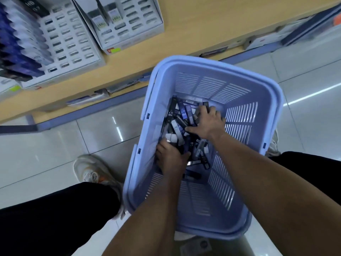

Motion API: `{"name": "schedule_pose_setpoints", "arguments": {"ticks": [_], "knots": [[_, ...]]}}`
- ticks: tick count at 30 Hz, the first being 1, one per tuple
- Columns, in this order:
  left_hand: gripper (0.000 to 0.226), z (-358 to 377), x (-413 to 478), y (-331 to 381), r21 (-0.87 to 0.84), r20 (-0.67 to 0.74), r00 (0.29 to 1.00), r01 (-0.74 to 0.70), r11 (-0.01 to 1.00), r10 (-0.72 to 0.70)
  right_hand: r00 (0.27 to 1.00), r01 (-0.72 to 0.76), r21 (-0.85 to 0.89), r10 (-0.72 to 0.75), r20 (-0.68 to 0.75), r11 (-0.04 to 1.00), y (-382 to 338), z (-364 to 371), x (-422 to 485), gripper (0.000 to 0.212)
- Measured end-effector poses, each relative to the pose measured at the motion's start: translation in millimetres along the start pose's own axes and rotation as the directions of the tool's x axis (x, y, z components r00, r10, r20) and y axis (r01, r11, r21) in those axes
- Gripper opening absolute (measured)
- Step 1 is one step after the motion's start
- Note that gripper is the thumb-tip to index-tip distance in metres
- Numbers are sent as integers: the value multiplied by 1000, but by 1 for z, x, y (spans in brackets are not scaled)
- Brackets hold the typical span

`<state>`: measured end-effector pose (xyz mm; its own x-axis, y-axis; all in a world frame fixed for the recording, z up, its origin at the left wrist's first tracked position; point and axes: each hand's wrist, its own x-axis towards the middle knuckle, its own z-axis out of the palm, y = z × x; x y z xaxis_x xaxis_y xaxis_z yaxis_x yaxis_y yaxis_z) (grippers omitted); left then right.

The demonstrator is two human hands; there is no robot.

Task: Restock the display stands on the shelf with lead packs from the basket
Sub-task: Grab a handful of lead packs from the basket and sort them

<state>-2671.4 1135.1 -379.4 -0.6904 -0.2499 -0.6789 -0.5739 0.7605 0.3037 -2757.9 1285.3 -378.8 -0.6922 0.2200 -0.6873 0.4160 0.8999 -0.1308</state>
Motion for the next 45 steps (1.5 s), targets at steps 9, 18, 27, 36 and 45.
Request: {"name": "schedule_pose_setpoints", "arguments": {"ticks": [9,18,27,36,45], "knots": [[87,4,8,14,-155,119,993,45,987,-27,981,-196,539,166,104,819,23,19,-21,65],[60,5,23,22,-300,117,988,128,945,-97,993,-106,568,118,15,816,18,43,-39,61],[50,12,31,19,-466,147,985,147,872,-87,980,-174,613,197,31,771,18,42,-28,34],[48,13,31,25,-501,213,977,97,860,14,995,-92,614,90,34,784,28,44,-34,17],[49,14,27,32,-474,247,966,56,879,72,993,-66,754,-29,112,654,38,55,-42,41]]}}
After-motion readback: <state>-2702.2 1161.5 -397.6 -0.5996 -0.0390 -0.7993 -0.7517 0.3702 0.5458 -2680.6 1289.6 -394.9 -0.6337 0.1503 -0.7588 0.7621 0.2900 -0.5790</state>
